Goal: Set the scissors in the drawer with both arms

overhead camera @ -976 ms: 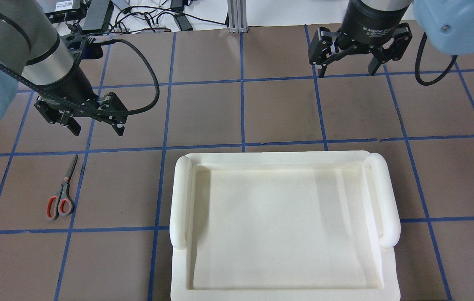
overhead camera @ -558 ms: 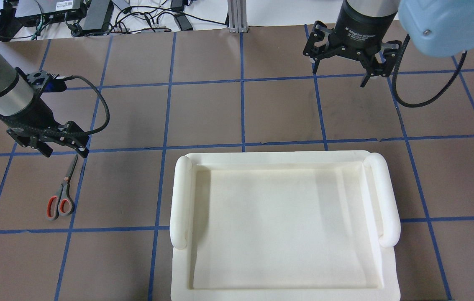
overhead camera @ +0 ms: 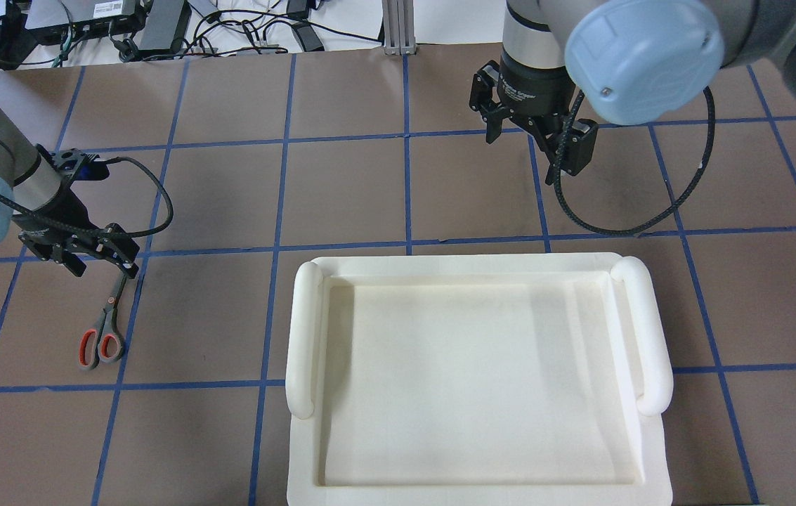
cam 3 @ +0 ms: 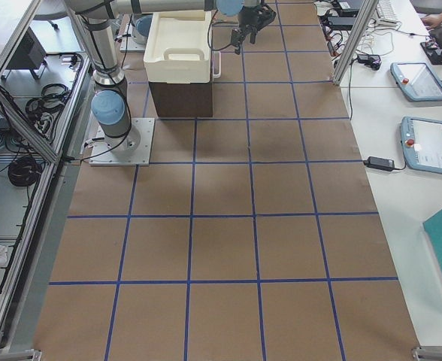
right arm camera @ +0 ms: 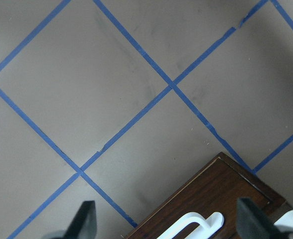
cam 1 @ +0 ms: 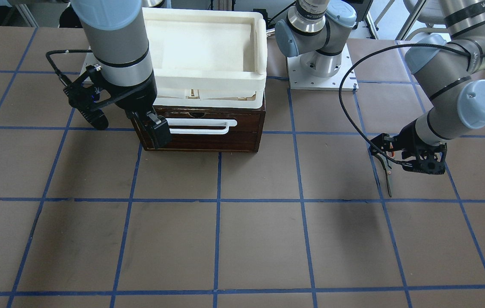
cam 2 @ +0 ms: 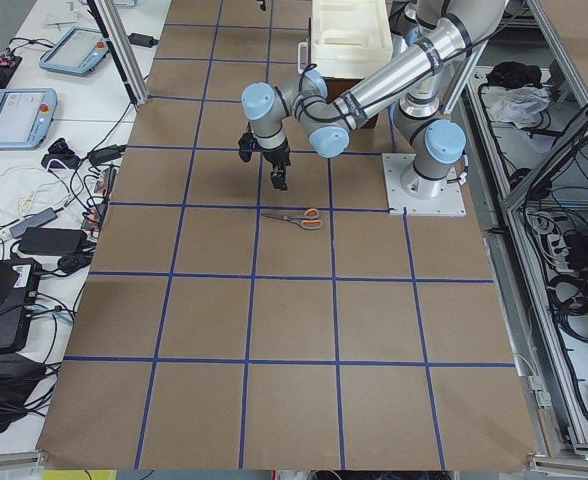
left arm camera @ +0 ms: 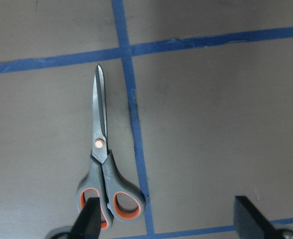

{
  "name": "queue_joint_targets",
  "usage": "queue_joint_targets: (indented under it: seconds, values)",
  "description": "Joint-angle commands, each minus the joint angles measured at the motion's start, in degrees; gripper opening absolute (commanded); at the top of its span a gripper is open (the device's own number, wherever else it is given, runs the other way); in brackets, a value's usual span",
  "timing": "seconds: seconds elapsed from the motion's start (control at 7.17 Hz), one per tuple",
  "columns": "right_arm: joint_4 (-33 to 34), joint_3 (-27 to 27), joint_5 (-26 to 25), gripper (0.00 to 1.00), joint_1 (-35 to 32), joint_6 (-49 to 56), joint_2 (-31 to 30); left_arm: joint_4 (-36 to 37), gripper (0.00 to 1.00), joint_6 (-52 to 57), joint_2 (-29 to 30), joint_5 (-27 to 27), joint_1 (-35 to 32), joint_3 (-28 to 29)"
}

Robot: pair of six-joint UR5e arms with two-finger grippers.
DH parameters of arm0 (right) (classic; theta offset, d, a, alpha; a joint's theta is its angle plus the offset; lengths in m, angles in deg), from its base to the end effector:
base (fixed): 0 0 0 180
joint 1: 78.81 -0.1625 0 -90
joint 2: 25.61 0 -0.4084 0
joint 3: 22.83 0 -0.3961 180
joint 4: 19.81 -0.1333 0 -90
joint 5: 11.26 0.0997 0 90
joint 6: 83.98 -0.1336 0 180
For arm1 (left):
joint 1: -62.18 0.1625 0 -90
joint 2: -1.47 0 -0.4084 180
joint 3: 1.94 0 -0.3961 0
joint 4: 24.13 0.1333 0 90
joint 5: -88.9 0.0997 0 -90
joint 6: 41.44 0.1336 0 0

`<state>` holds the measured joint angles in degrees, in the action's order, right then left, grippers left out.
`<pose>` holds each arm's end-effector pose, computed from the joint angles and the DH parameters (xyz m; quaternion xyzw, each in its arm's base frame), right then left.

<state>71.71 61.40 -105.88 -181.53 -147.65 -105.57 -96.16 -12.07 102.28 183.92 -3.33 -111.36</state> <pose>0.2427 -0.5187 0.3974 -0.4288 -0.9022 0.0061 0.0465 0.0916 -0.4945 0.2130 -0.0470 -0.9922 -0.1148 0.0095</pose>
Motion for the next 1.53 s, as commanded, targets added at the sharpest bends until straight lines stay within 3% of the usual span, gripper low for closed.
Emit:
queue_joint_targets:
  seconds: [0.0, 0.28, 0.42, 0.98, 1.12, 1.39]
  values:
    - [-0.1, 0.0, -0.7, 1.0, -2.6, -13.8, 4.0, 3.6, 0.9, -0.1, 4.7, 1.1, 2.8, -1.1]
    - [1.3, 0.0, -0.4, 1.0, -5.4, -21.0, 7.2, 8.6, 0.9, -0.7, 8.3, 1.1, 3.9, -3.2]
    - [2.1, 0.0, 2.5, 1.0, -5.9, -23.4, 8.0, 11.6, 0.91, -0.7, 9.8, 1.4, 4.1, -4.1]
    - [2.6, 0.0, 7.8, 1.0, -6.4, -30.2, 11.8, 11.5, 0.88, 0.3, 10.1, 2.0, 6.1, -4.7]
    - [2.4, 0.0, 8.2, 1.0, -6.4, -32.4, 12.7, 11.5, 0.85, 0.2, 10.1, 2.1, 6.1, -4.7]
    - [1.4, 0.0, 8.8, 1.0, -6.4, -33.2, 13.5, 11.5, 0.61, 0.2, 9.8, 5.7, 6.1, -4.7]
